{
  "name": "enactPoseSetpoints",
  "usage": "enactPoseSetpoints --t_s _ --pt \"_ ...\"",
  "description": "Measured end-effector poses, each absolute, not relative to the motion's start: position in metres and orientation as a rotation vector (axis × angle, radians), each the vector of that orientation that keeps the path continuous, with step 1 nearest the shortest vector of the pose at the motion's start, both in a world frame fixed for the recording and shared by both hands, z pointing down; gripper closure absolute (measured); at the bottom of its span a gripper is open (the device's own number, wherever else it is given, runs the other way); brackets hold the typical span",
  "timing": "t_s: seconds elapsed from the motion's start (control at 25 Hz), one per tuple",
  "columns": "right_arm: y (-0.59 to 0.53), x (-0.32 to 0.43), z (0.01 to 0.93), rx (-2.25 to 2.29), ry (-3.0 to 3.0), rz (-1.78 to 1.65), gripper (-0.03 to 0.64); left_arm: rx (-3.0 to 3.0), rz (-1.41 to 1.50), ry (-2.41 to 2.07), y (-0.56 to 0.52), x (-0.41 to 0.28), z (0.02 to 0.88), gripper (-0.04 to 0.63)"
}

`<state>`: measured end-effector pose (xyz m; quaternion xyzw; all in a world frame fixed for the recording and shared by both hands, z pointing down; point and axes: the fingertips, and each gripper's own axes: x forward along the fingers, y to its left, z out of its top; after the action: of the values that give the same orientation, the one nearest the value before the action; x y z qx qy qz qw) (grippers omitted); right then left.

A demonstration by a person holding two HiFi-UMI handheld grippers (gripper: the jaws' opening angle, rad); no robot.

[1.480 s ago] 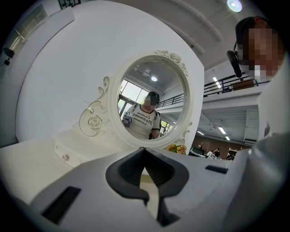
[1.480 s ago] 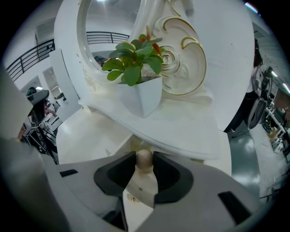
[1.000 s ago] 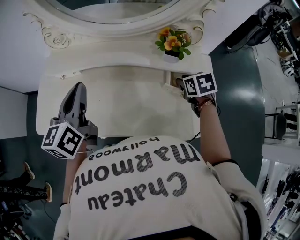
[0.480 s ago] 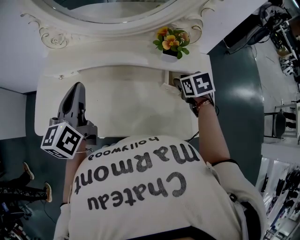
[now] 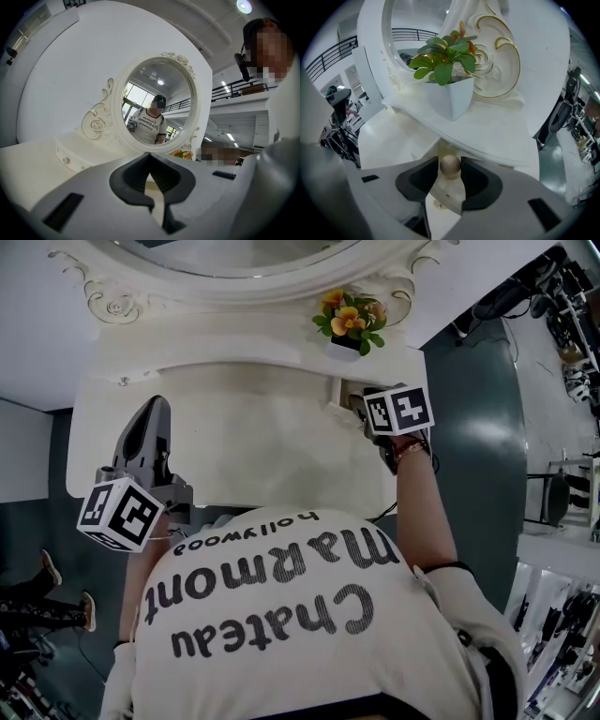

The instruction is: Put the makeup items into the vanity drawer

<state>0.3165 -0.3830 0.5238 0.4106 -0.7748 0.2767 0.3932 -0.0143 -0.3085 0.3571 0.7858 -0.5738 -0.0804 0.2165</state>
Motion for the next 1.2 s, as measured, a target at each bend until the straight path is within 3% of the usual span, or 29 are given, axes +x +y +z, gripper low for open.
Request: enactPoseSetpoints --t_s 0.84,1.2 --pt "-0.386 0.329 0.487 1.297 -2.083 0.783 0.446 2.234 -0.193 -1.524 -0.313 -0.006 0.351 0.588" --pt "-0.376 0.341 0.43 1.781 -2.204 0.764 0.518 2.321 -0.156 -1.444 -0.305 -0.024 0.339 0.588"
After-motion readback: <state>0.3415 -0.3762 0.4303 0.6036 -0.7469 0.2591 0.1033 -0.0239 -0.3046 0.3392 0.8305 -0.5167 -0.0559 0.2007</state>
